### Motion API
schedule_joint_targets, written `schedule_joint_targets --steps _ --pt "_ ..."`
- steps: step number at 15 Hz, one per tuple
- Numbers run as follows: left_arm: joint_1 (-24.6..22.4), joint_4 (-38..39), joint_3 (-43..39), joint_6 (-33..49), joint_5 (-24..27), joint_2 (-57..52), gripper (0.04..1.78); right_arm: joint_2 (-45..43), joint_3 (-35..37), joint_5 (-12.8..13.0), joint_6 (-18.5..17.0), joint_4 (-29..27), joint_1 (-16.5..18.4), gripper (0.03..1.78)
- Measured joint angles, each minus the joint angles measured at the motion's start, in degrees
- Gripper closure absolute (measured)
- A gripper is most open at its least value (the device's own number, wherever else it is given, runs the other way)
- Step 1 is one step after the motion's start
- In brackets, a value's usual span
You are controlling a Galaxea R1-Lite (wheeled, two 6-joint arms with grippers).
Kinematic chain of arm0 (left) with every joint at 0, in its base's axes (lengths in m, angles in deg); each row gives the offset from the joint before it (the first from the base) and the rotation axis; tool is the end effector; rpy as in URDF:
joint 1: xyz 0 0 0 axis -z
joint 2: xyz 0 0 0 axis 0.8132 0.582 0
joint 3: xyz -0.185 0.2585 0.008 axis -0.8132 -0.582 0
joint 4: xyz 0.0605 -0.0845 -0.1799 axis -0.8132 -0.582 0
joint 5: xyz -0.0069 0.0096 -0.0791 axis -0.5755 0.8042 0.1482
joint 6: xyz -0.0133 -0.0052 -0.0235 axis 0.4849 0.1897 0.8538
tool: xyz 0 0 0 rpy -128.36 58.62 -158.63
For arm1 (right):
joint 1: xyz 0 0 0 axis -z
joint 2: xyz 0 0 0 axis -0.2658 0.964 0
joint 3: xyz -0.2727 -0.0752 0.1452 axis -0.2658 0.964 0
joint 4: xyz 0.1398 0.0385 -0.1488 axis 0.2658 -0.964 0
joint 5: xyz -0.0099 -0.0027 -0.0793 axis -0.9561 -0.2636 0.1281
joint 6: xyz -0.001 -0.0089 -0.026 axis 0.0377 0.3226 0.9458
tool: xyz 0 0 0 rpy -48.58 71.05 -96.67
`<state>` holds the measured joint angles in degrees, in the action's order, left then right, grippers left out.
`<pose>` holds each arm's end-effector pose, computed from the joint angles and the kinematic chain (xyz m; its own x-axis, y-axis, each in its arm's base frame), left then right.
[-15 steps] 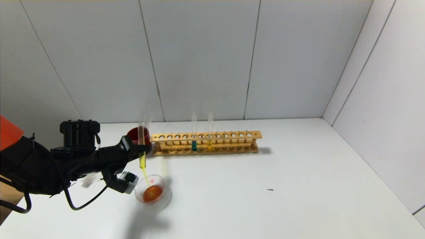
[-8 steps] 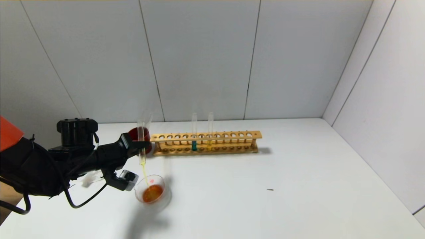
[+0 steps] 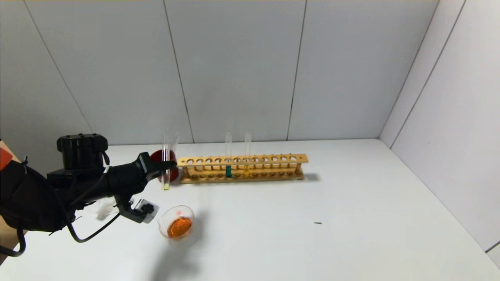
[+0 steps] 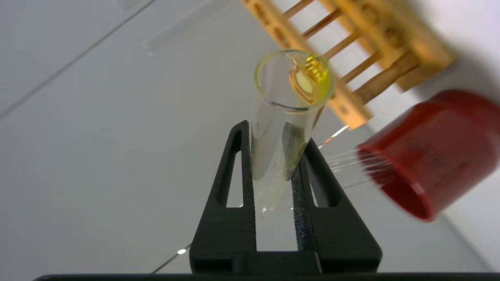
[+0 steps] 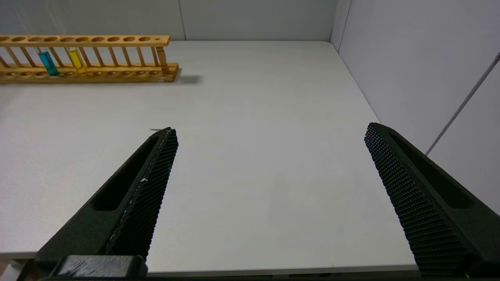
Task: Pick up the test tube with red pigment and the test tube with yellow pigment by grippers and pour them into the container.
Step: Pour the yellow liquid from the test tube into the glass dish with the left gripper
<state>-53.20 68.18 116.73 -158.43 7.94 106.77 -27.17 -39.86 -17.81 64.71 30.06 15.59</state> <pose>0.3277 -0.0239 0.1075 0.7229 -0.6345 -0.2736 -0.1944 -0.5667 0.8007 -0.0169 0.0001 0.0749 1.0000 0.0021 -0.0047 -0.0021 1.0000 -0.0012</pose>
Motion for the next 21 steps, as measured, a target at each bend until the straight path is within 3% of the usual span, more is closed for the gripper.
schedule_joint_targets --steps 12,14,17,21 --pt "-0.06 0.33 -1.85 2.05 0.91 -2.46 1.5 0.0 0.0 0.05 0.0 0.0 0.0 0.06" --pt "-0.06 0.74 -2.07 9.13 0.28 -2.45 1.5 0.0 0.0 0.02 0.0 0.02 0.0 0.06" --pt "-0.02 4.19 -2.6 26.64 -3.58 -2.95 1.5 0.0 0.0 0.02 0.0 0.0 0.0 0.06" --pt "1.95 11.36 -3.54 57.26 -18.22 -5.16 1.5 0.0 0.0 0.05 0.0 0.02 0.0 0.06"
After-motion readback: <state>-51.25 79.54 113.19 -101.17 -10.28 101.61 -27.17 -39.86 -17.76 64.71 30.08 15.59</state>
